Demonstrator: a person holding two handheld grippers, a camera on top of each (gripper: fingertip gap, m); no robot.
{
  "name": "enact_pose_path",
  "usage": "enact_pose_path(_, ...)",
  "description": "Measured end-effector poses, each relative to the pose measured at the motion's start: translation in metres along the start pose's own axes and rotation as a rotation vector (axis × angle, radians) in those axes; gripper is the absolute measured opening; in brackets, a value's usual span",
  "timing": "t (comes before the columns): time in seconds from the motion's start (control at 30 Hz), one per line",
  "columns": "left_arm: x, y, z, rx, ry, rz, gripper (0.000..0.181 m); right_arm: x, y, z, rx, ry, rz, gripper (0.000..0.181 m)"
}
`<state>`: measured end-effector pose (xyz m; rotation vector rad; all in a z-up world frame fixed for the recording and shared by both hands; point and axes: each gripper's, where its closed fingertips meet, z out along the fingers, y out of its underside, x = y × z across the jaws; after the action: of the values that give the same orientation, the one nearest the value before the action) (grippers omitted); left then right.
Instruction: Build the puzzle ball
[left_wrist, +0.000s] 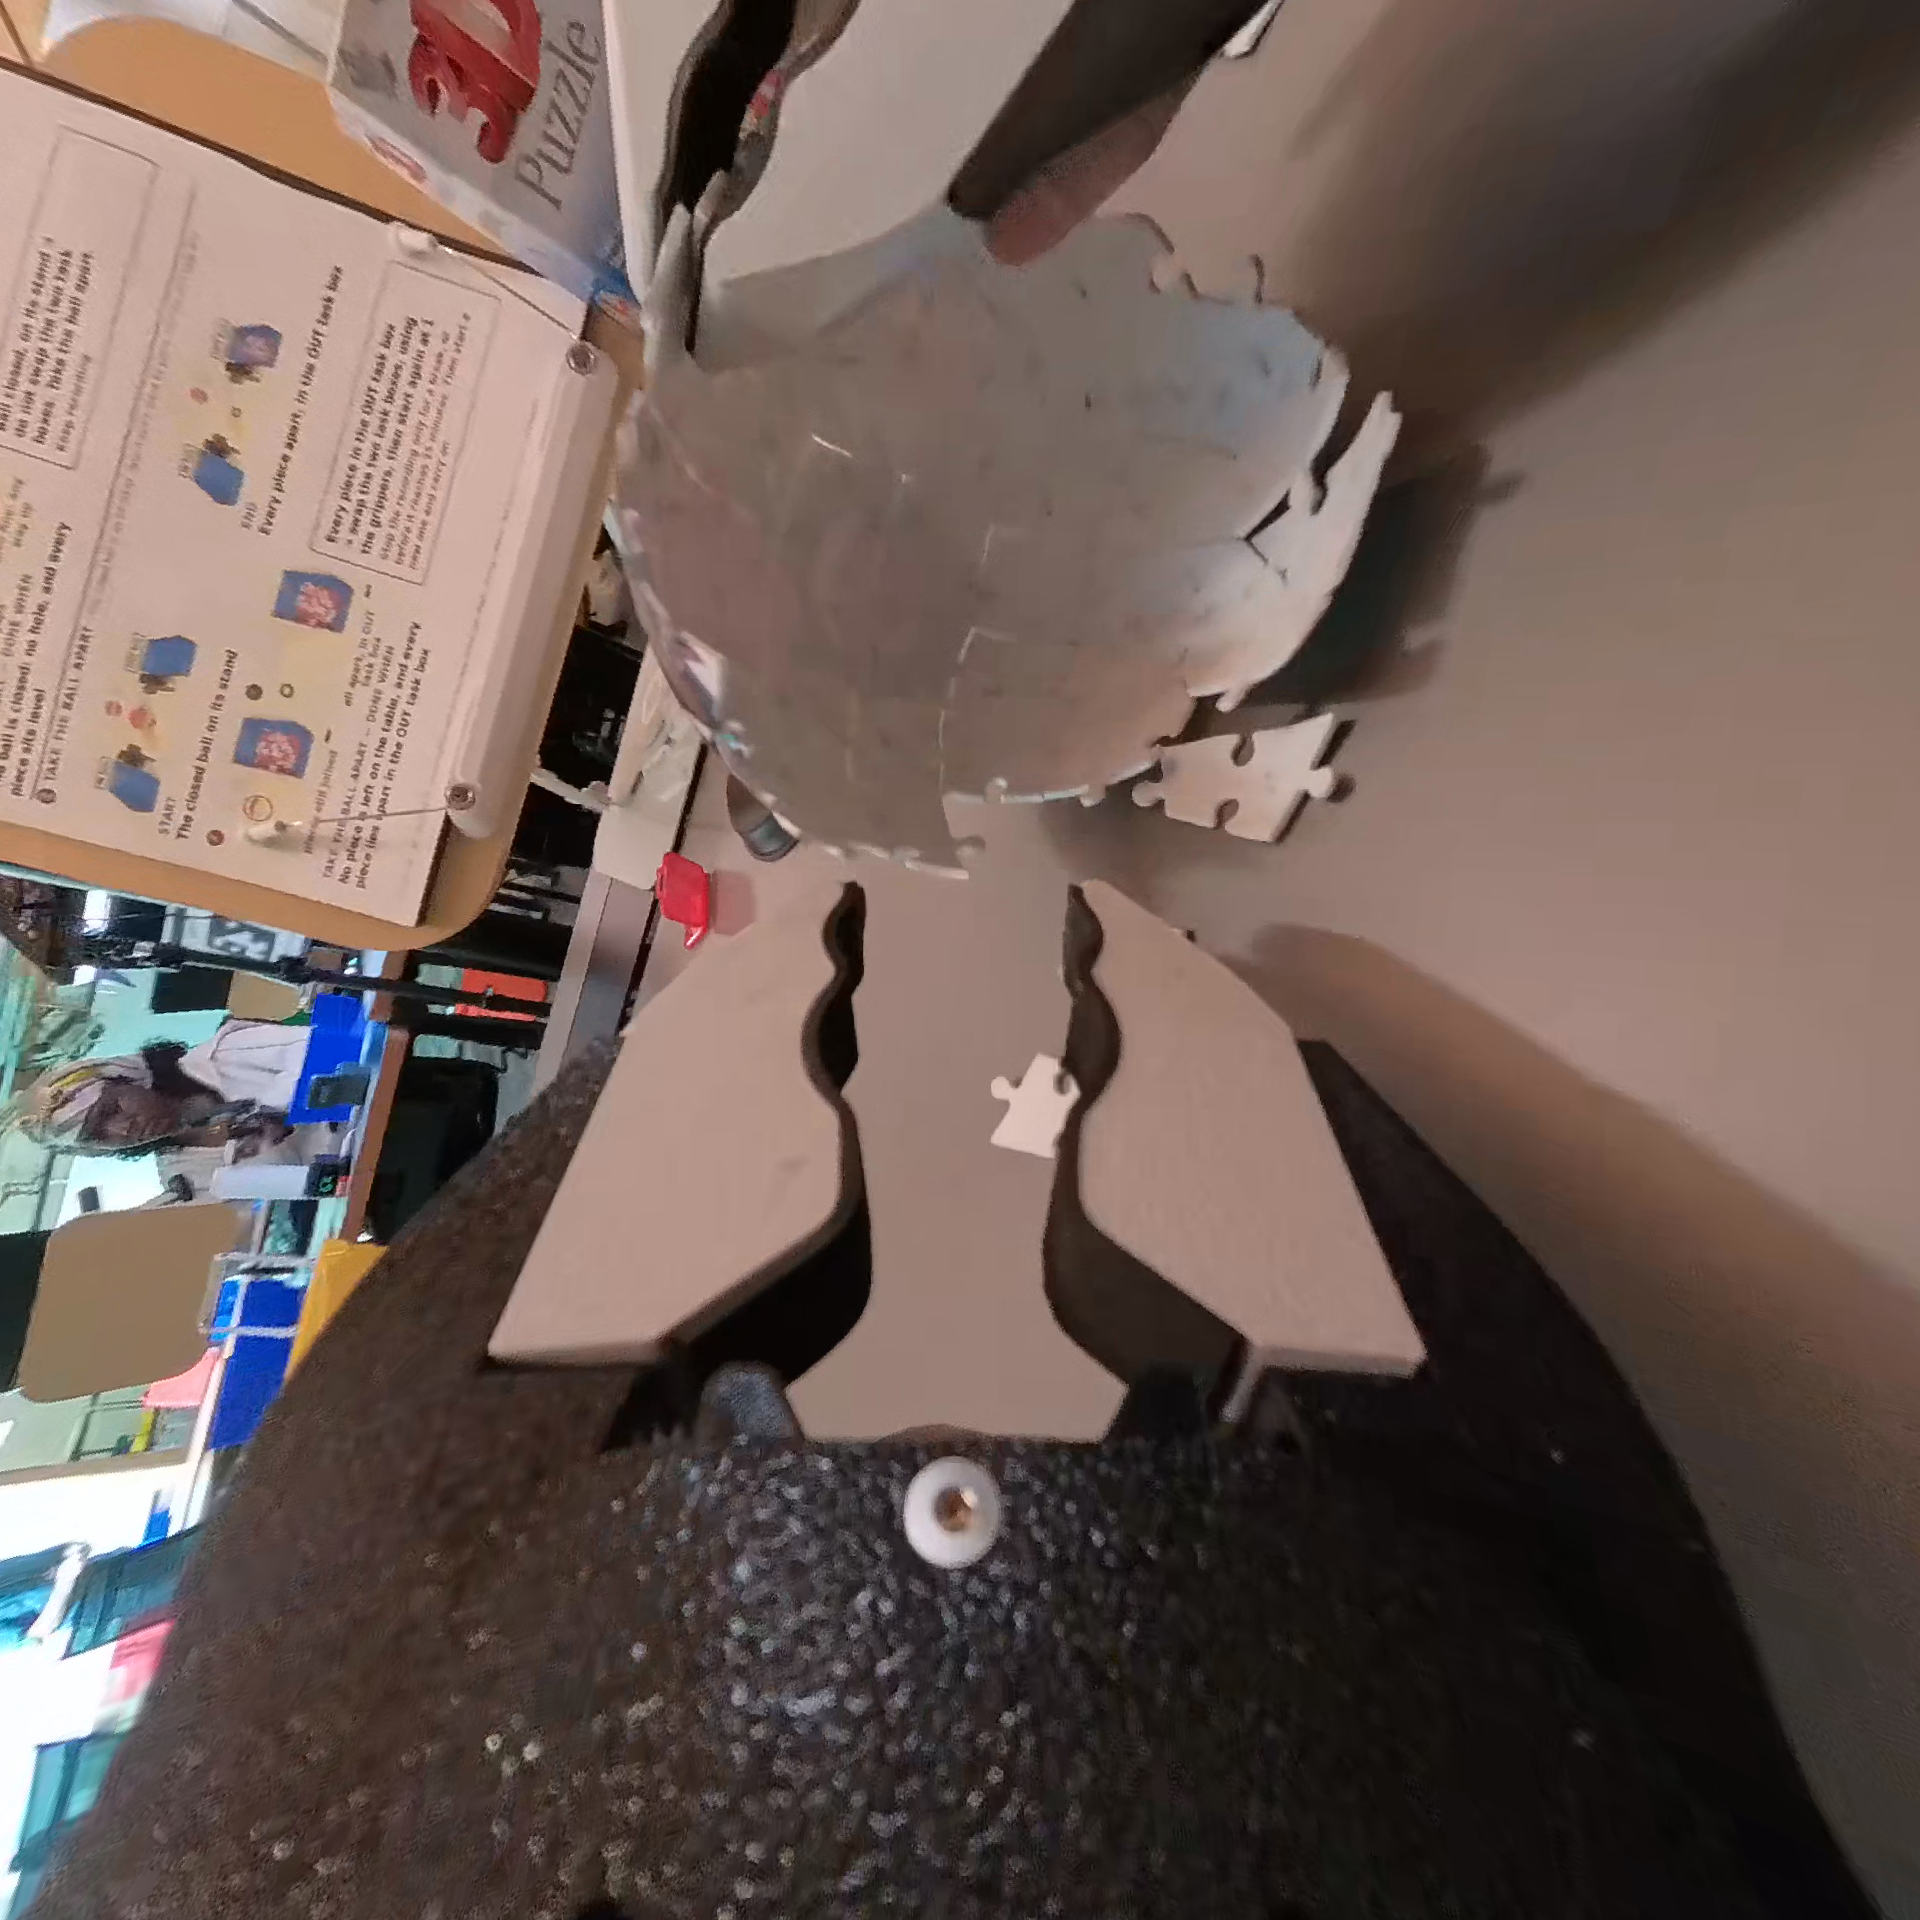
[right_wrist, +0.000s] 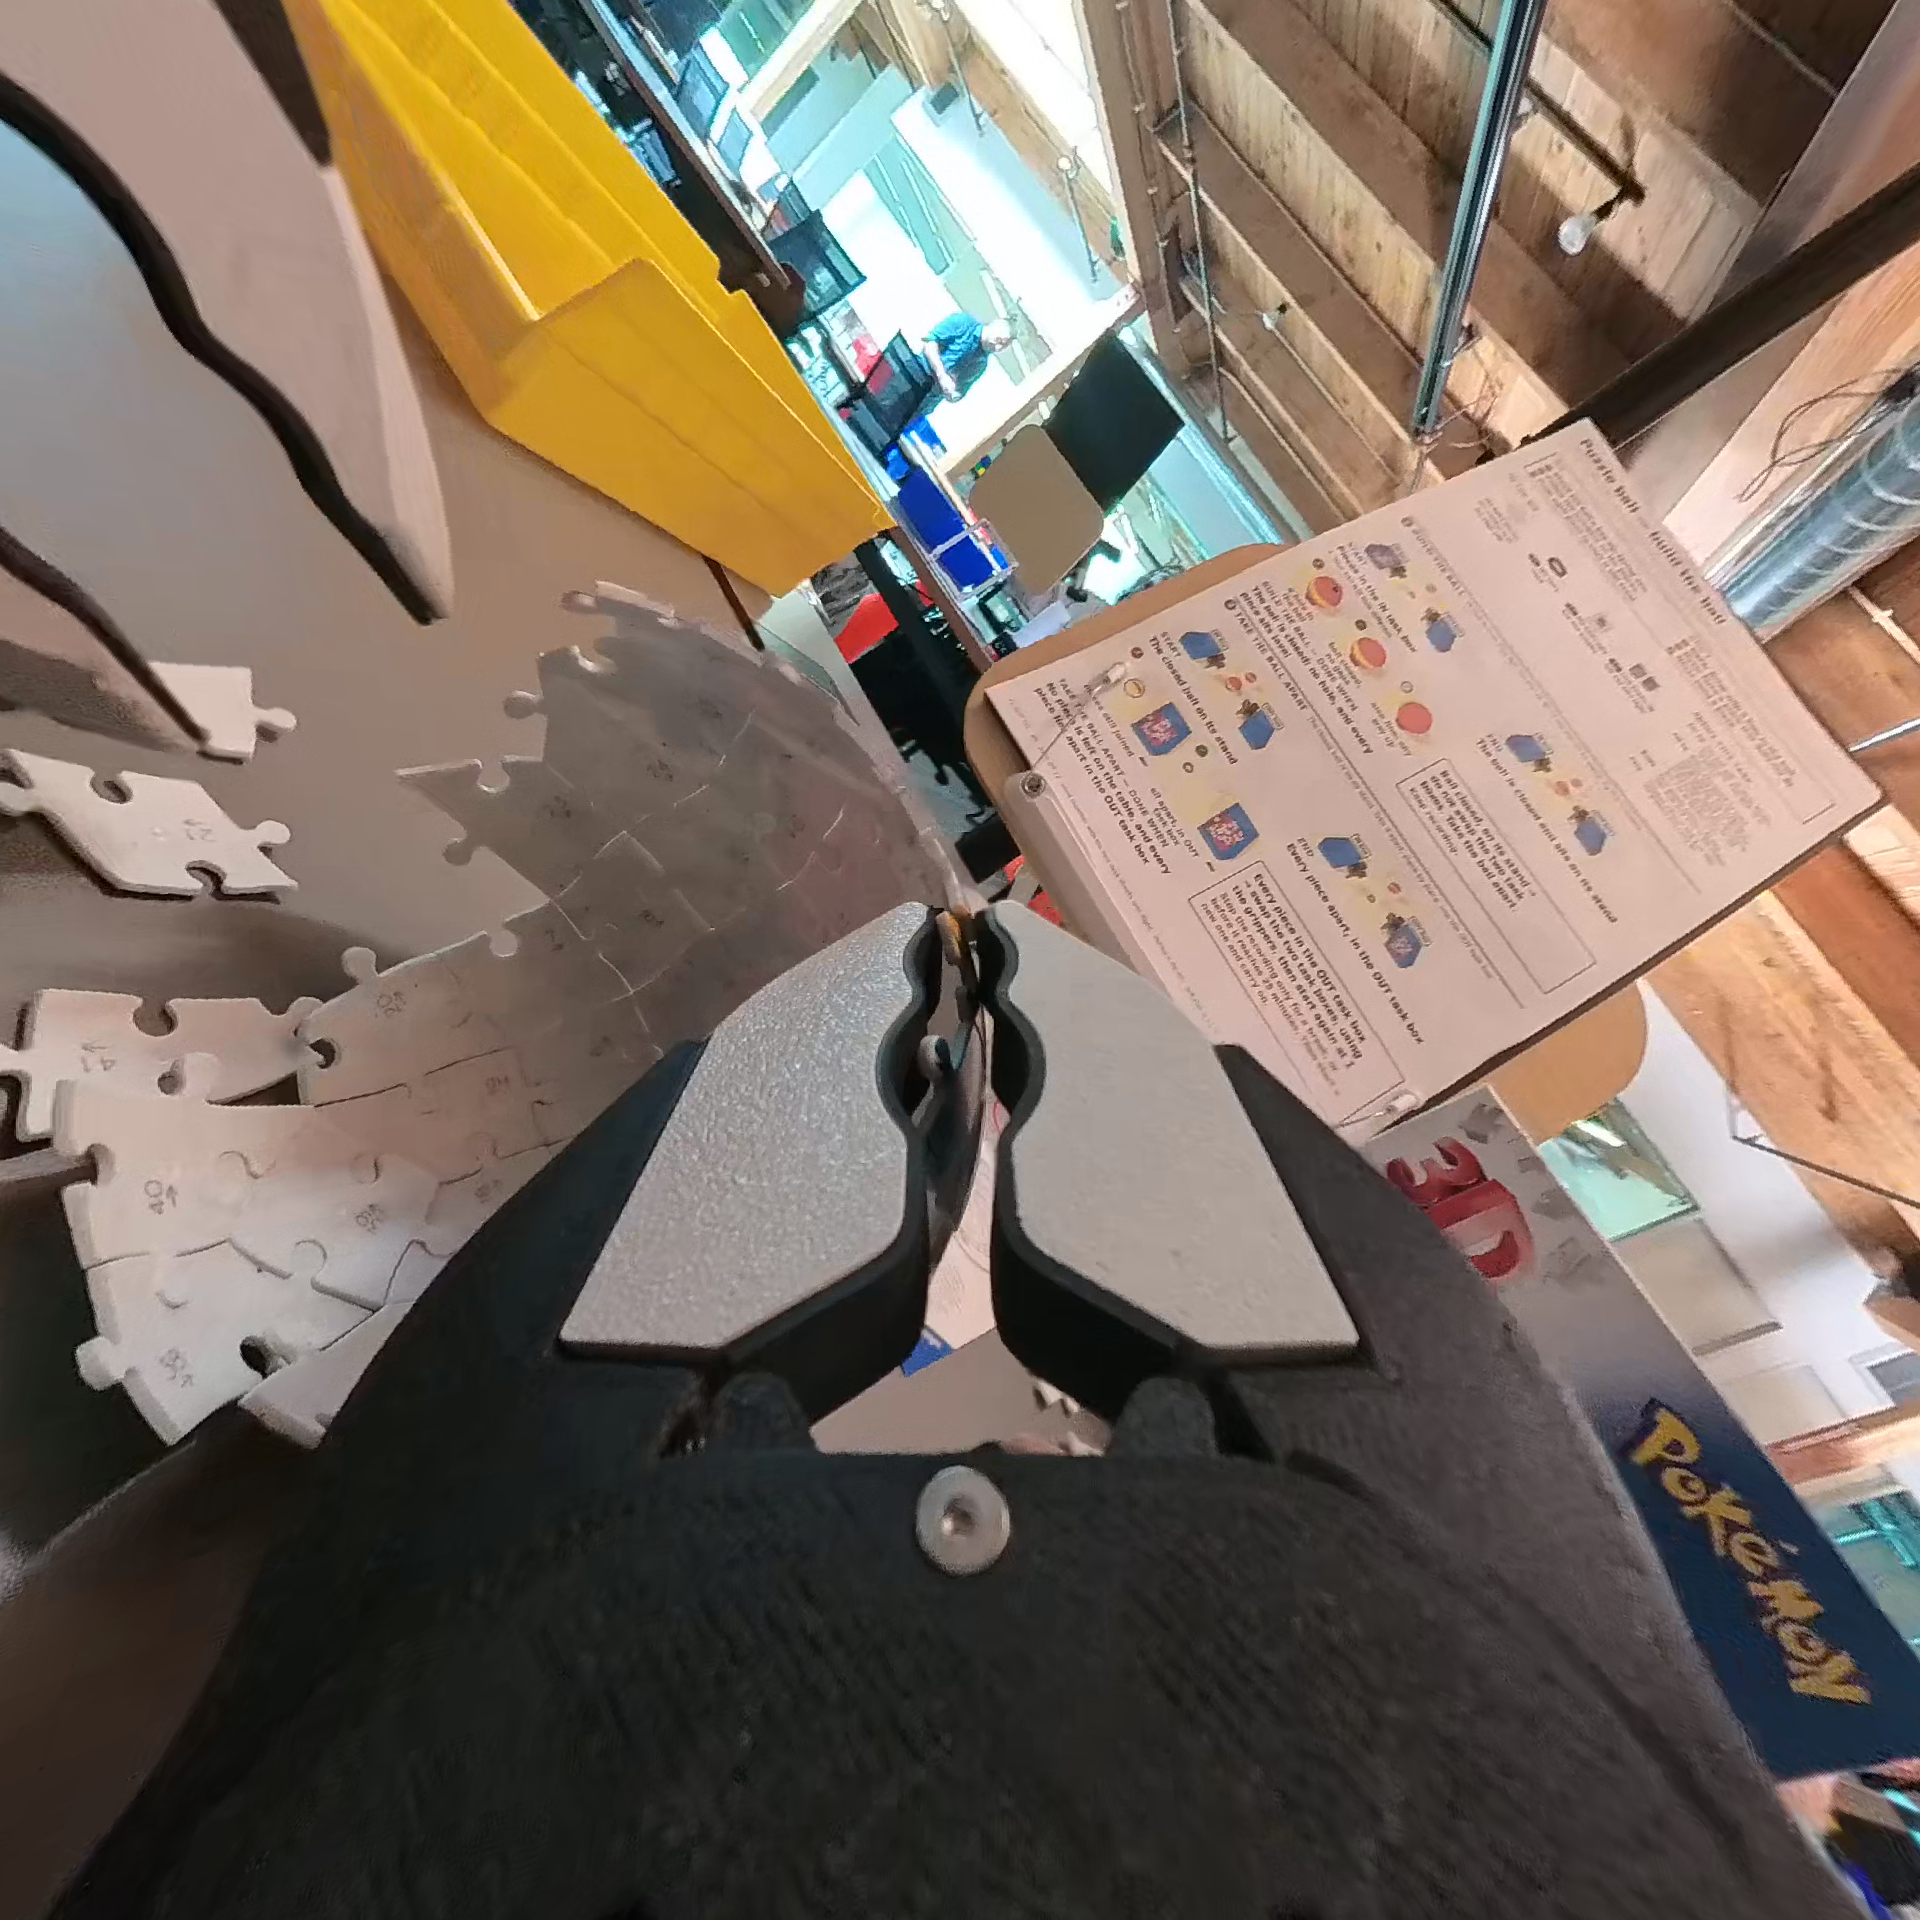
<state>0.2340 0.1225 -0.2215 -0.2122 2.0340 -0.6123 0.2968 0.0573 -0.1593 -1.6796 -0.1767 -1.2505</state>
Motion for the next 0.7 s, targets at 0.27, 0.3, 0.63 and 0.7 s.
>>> enact_pose_path(0.27, 0.038, -0.035, 0.003, 0.124, 0.188, 0.030, 0.046, 0.002, 0.013, 0.009, -0.037, -0.072, 0.127, 0.006)
enact_pose_path(0.3, 0.042, -0.039, 0.006, 0.131, 0.202, 0.033, 0.049, 0.002, 0.014, 0.009, -0.041, -0.075, 0.140, 0.007)
enact_pose_path(0.63, 0.059, -0.066, 0.026, 0.185, 0.222, 0.086, 0.043, 0.001, 0.012, 0.001, -0.046, -0.016, 0.152, 0.006)
enact_pose_path(0.7, 0.063, -0.066, 0.030, 0.164, 0.219, 0.114, 0.042, 0.000, 0.010, 0.000, -0.038, -0.010, 0.146, 0.006)
